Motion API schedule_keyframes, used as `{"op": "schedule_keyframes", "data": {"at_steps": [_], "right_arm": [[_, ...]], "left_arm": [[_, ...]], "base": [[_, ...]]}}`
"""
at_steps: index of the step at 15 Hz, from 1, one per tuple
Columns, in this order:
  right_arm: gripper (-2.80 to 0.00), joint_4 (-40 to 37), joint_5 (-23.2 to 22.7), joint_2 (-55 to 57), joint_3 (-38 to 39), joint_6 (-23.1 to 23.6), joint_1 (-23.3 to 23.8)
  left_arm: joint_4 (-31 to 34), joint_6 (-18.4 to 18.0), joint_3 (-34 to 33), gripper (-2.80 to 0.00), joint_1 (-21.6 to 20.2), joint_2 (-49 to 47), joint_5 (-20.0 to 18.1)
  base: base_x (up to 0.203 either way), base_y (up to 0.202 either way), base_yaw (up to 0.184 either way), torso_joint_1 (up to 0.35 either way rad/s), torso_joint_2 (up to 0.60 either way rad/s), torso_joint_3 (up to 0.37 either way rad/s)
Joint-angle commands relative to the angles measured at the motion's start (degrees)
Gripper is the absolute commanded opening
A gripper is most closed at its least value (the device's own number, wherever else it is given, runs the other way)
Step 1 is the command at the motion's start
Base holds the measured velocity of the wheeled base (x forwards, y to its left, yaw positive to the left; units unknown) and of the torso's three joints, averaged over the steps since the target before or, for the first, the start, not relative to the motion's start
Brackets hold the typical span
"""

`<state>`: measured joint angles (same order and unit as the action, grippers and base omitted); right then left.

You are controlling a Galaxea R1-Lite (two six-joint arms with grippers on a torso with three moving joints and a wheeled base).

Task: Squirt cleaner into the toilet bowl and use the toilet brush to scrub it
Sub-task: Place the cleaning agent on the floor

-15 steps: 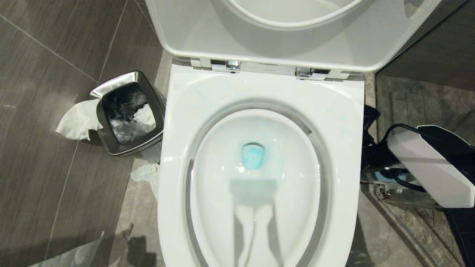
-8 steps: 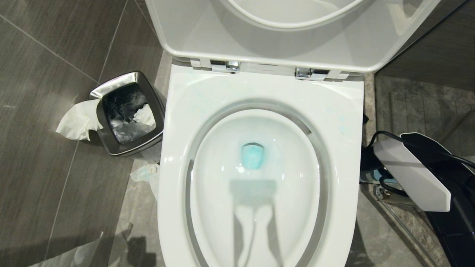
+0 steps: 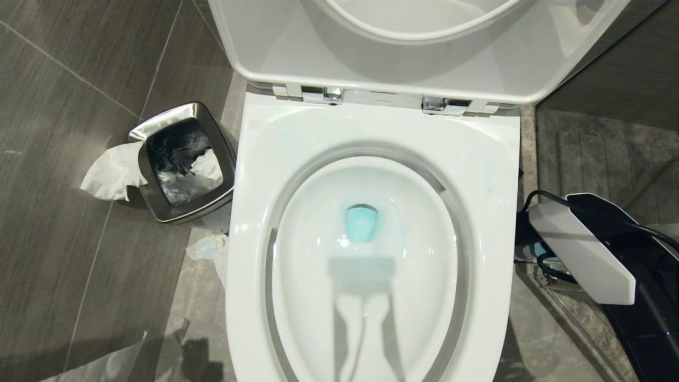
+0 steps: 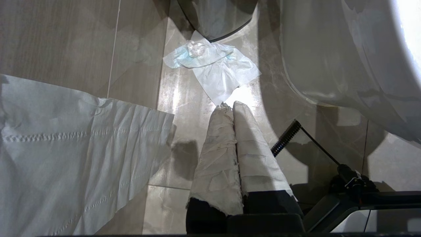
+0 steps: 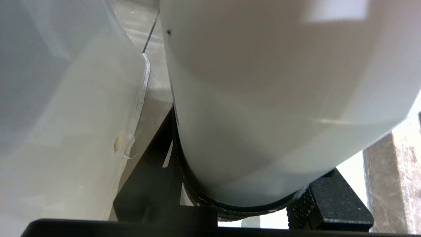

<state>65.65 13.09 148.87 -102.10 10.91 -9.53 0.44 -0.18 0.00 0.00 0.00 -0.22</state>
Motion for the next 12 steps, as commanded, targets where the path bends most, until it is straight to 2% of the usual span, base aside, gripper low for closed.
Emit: {"op": "schedule_keyframes", "data": {"at_steps": [1,12], "right_arm": [[-2.8,0.4,0.2,0.1,0.1,0.1,0.0],[-2.8,3.2,0.4,-1.1,3.2,0.2,-0.4]], "left_arm": [[0.0,0.0,-0.2,-2.8,0.0,0.0,0.0],[0.0,0.0,-0.2,-2.8,0.0,0.0,0.0]], "base": [[0.0,0.0,0.0,0.0,0.0,0.0],[0.0,0.0,0.0,0.0,0.0,0.0]]}}
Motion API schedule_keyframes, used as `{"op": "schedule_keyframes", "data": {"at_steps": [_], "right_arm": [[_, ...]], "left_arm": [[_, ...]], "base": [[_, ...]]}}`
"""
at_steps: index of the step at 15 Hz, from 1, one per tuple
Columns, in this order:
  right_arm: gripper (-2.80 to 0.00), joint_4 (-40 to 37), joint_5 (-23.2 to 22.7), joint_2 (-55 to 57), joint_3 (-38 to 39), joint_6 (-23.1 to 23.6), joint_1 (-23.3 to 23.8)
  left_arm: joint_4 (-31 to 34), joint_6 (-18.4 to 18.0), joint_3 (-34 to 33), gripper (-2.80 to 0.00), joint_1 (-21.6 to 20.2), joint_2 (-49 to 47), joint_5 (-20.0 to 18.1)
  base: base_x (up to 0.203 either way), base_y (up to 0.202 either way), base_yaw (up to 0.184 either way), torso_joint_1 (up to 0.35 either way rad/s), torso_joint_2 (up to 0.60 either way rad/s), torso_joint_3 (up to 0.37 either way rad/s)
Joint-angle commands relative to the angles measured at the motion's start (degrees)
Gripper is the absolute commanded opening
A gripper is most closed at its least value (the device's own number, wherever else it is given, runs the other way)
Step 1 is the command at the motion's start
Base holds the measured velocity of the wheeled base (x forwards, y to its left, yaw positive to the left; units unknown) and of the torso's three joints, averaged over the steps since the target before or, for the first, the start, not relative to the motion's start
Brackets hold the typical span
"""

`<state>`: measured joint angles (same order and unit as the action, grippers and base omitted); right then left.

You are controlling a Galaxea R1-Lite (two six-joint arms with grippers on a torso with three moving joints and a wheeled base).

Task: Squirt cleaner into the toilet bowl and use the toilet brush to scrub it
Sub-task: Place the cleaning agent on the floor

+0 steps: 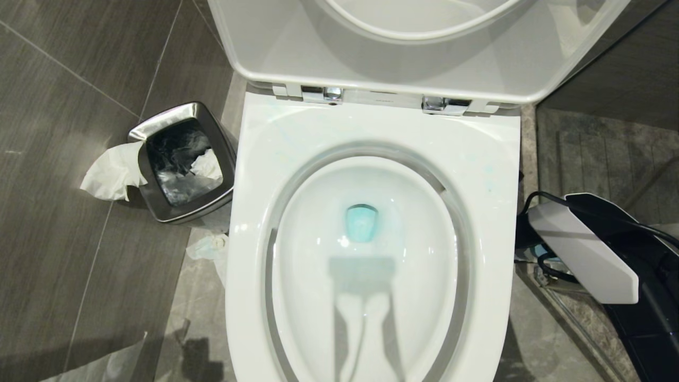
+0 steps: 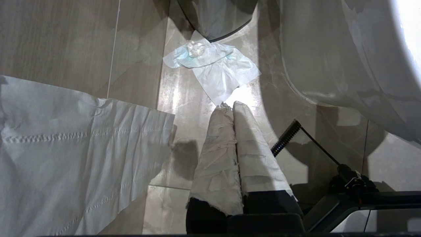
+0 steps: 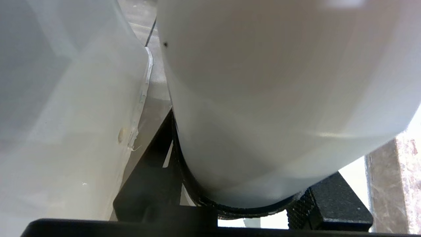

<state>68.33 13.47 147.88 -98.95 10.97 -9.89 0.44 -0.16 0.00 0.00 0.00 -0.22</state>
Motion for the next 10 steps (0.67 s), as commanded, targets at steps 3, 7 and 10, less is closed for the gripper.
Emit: {"op": "schedule_keyframes", "data": {"at_steps": [3,7,10], "right_arm": [[-2.8,3.2,-0.1,-0.4,1.2,0.2,0.0],[-2.8,5.3,-0.4,-2.8,6.3,0.0,-0.1],[-2.8,7.9,-0.2,-2.8,7.7,-0.1,0.0]], "left_arm": [[0.0,0.0,-0.2,-2.8,0.0,0.0,0.0],[0.0,0.0,-0.2,-2.8,0.0,0.0,0.0],[0.0,0.0,-0.2,-2.8,0.0,0.0,0.0]], "base": [[0.0,0.0,0.0,0.0,0.0,0.0],[0.0,0.0,0.0,0.0,0.0,0.0],[0.0,0.0,0.0,0.0,0.0,0.0]]}}
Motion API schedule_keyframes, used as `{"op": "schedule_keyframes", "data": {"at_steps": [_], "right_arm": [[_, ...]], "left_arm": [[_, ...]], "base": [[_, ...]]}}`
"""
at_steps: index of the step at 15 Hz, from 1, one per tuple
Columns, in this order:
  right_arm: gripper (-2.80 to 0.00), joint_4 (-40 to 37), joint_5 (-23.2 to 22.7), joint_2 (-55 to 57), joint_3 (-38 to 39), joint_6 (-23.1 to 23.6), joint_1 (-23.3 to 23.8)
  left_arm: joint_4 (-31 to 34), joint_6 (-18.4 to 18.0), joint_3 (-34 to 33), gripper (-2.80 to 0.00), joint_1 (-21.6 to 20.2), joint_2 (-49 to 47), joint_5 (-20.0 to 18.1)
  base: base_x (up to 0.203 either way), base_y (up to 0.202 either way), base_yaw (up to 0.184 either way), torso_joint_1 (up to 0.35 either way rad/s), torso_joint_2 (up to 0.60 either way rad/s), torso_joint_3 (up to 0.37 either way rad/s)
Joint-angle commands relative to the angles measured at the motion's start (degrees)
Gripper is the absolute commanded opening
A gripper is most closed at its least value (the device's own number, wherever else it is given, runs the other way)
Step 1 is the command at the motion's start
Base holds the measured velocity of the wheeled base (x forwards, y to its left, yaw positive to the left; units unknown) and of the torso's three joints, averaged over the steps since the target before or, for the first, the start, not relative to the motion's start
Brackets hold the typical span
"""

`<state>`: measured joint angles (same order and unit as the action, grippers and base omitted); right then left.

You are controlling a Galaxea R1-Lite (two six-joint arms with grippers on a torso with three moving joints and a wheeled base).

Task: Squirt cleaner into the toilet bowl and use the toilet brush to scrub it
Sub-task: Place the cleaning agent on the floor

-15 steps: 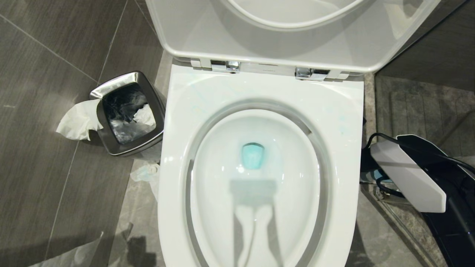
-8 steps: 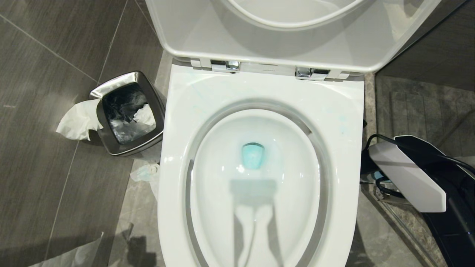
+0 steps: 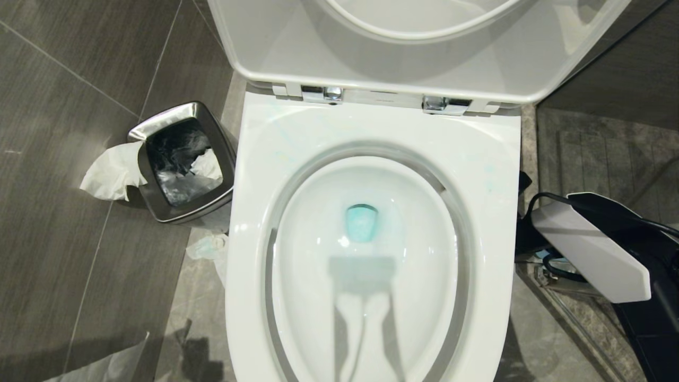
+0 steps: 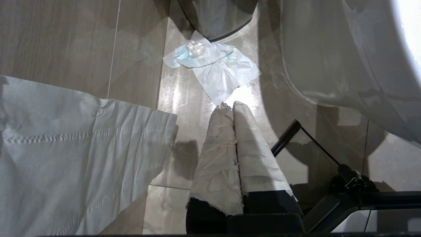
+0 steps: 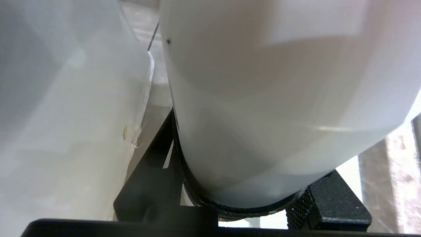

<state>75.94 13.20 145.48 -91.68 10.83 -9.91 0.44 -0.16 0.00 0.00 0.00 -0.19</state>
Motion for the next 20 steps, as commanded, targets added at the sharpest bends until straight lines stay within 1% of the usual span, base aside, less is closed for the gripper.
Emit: {"op": "schedule_keyframes", "data": {"at_steps": [1,3,6,10,13,20], "right_arm": [[-2.8,0.5,0.1,-0.9,1.4,0.0,0.0],[-2.8,0.9,0.0,-1.5,3.1,0.0,0.0],[-2.8,4.2,-0.1,-1.8,7.2,-0.1,-0.1],[-2.8,8.0,-0.4,-1.0,9.8,-0.1,-0.5],[-2.8,9.2,-0.4,-0.9,10.8,-0.1,-0.9],[-2.8,9.3,-1.2,-0.1,10.9,-0.5,-1.7]], "left_arm": [[0.0,0.0,-0.2,-2.8,0.0,0.0,0.0],[0.0,0.0,-0.2,-2.8,0.0,0.0,-0.1],[0.0,0.0,-0.2,-2.8,0.0,0.0,-0.1],[0.0,0.0,-0.2,-2.8,0.0,0.0,-0.1],[0.0,0.0,-0.2,-2.8,0.0,0.0,0.0],[0.0,0.0,-0.2,-2.8,0.0,0.0,0.0]], "base": [[0.0,0.0,0.0,0.0,0.0,0.0],[0.0,0.0,0.0,0.0,0.0,0.0],[0.0,0.0,0.0,0.0,0.0,0.0],[0.0,0.0,0.0,0.0,0.0,0.0],[0.0,0.0,0.0,0.0,0.0,0.0],[0.0,0.0,0.0,0.0,0.0,0.0]]}}
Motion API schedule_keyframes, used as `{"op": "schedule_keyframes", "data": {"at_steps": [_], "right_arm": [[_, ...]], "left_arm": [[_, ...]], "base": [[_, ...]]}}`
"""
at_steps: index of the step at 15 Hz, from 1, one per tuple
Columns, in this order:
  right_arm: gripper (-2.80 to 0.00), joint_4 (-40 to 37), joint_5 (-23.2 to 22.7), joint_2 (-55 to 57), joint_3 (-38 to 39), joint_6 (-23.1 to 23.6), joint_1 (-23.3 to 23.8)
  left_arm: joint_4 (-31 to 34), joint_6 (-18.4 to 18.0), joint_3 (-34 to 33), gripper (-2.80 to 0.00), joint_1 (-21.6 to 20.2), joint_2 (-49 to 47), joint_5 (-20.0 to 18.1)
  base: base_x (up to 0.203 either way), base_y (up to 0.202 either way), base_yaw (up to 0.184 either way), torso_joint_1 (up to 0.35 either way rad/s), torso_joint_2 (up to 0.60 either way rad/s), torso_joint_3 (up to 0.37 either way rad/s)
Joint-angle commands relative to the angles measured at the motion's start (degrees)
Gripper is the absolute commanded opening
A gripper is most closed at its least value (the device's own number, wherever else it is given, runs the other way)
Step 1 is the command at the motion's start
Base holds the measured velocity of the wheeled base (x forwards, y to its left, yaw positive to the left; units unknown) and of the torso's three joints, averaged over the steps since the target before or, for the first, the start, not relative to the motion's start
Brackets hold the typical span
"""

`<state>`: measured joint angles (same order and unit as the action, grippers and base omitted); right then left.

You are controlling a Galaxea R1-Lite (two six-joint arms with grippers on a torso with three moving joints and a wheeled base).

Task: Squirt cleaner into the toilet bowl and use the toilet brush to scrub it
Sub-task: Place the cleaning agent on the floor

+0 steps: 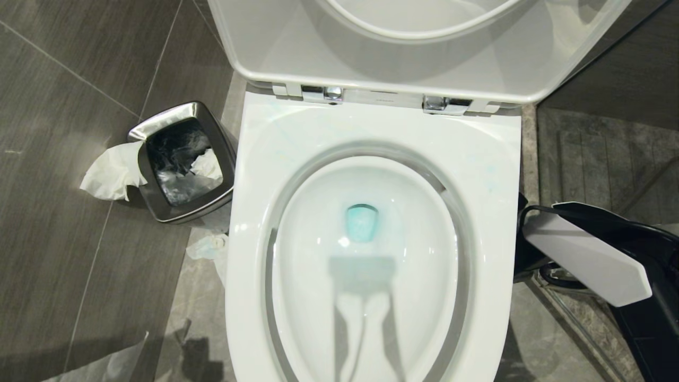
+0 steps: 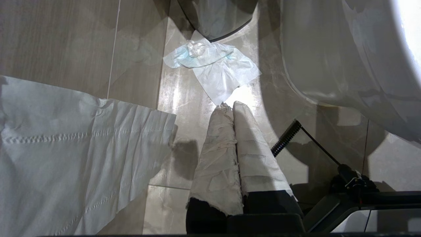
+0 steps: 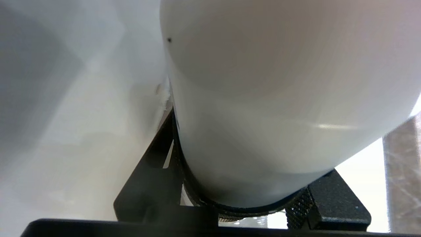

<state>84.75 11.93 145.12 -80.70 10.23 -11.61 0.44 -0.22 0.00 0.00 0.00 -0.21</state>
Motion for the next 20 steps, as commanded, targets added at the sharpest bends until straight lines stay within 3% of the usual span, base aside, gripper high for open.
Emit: {"op": "schedule_keyframes", "data": {"at_steps": [1,3,4,13,20], "right_arm": [[-2.8,0.5,0.1,0.3,-0.1,0.1,-0.3],[-2.8,0.4,0.0,0.3,-0.1,0.1,-0.4],[0.0,0.4,0.0,0.3,-0.2,0.1,-0.5],[0.0,0.7,0.2,-2.1,1.0,0.2,-0.7],[0.0,2.1,0.2,-6.8,10.8,0.2,-0.7]], "left_arm": [[0.0,0.0,-0.2,-2.8,0.0,0.0,0.0],[0.0,0.0,-0.2,-2.8,0.0,0.0,-0.1],[0.0,0.0,-0.2,-2.8,0.0,0.0,0.0],[0.0,0.0,-0.2,-2.8,0.0,0.0,0.0],[0.0,0.0,-0.2,-2.8,0.0,0.0,0.0]], "base": [[0.0,0.0,0.0,0.0,0.0,0.0],[0.0,0.0,0.0,0.0,0.0,0.0],[0.0,0.0,0.0,0.0,0.0,0.0],[0.0,0.0,0.0,0.0,0.0,0.0],[0.0,0.0,0.0,0.0,0.0,0.0]]}}
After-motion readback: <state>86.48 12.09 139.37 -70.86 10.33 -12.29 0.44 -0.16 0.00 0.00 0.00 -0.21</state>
